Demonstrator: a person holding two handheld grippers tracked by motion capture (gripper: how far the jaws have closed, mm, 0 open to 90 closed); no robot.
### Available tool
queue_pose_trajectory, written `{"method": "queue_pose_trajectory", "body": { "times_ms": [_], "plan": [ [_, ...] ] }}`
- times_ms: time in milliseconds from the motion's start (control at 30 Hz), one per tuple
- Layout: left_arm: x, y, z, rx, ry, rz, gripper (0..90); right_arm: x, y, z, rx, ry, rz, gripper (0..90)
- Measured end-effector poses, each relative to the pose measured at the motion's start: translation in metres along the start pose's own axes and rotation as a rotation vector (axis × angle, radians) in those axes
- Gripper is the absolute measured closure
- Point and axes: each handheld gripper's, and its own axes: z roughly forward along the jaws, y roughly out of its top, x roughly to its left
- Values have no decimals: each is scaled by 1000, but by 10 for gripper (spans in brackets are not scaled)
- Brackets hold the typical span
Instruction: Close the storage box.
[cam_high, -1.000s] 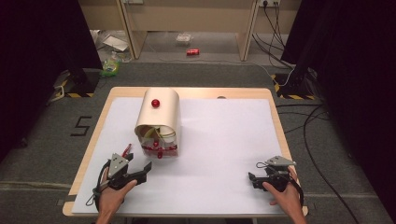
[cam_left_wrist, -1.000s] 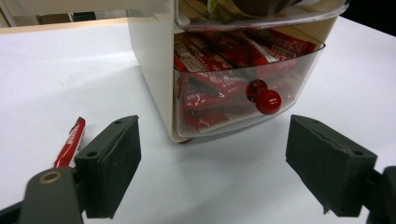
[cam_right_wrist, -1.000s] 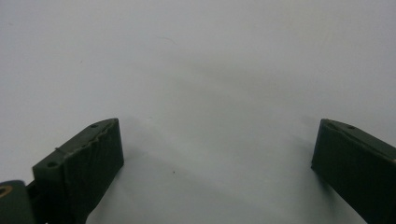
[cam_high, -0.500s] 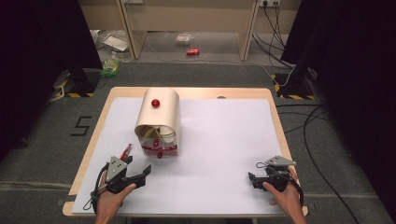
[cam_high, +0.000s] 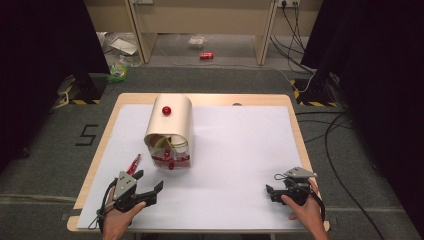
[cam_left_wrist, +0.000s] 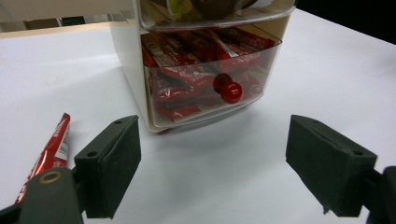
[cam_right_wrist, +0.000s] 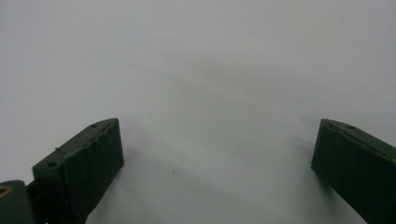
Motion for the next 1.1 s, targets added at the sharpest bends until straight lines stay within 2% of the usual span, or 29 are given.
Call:
{"method": "queue_pose_trajectory", "body": {
  "times_ms": [600,733,800,1100],
  "plan": [
    [-13,-11,-6,17,-35,24,177,0,0,0,0,-1,0,26],
    [-16,-14,-6,24,-38,27,176,0,0,0,0,-1,-1,26],
    [-16,-16,-7,26,-27,44,177,0,0,0,0,-1,0,26],
    [-21,-26,-8,82,-32,64,176,0,0,0,0,-1,0,26]
  ]
}}
